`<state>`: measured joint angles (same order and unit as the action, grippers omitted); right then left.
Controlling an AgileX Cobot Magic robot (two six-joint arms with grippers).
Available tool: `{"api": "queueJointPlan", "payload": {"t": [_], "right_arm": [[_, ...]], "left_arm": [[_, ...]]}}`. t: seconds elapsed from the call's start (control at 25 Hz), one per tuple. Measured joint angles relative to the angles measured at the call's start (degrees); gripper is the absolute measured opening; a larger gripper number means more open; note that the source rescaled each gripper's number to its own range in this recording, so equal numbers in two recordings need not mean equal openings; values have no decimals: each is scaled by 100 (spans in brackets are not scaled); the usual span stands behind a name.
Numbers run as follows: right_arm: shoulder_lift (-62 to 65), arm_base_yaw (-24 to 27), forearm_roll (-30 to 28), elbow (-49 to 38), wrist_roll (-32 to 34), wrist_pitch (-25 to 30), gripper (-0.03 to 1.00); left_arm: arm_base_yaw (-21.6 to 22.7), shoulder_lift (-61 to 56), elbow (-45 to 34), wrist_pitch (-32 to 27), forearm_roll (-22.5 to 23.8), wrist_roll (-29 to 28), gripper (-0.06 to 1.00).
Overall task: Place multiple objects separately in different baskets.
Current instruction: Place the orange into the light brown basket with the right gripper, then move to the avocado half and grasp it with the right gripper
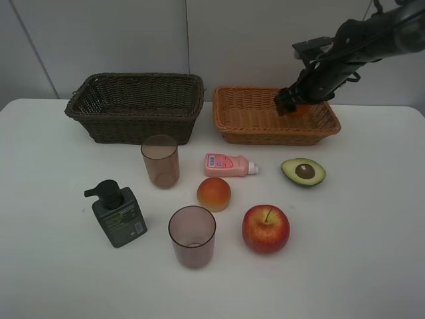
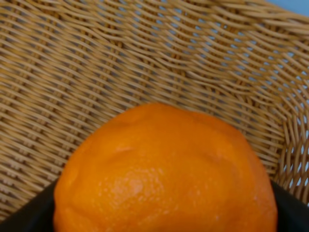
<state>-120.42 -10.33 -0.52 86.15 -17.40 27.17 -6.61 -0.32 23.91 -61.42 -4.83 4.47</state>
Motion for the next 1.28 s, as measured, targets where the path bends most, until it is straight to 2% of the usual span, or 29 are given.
{"api": "queueJointPlan", "payload": {"t": [0.6,0.76,0.96,1.04,1.28], "right_arm": [[-14,0,0,0,0,12,30],[-14,0,0,0,0,1,40],[-14,0,0,0,0,-13,59],[-14,0,0,0,0,-13,64],[-14,0,0,0,0,-13,64]], "left_arm": [[0,0,0,0,0,0,93],[0,0,0,0,0,0,93],[0,0,0,0,0,0,93],[0,0,0,0,0,0,93],[0,0,0,0,0,0,93]]}}
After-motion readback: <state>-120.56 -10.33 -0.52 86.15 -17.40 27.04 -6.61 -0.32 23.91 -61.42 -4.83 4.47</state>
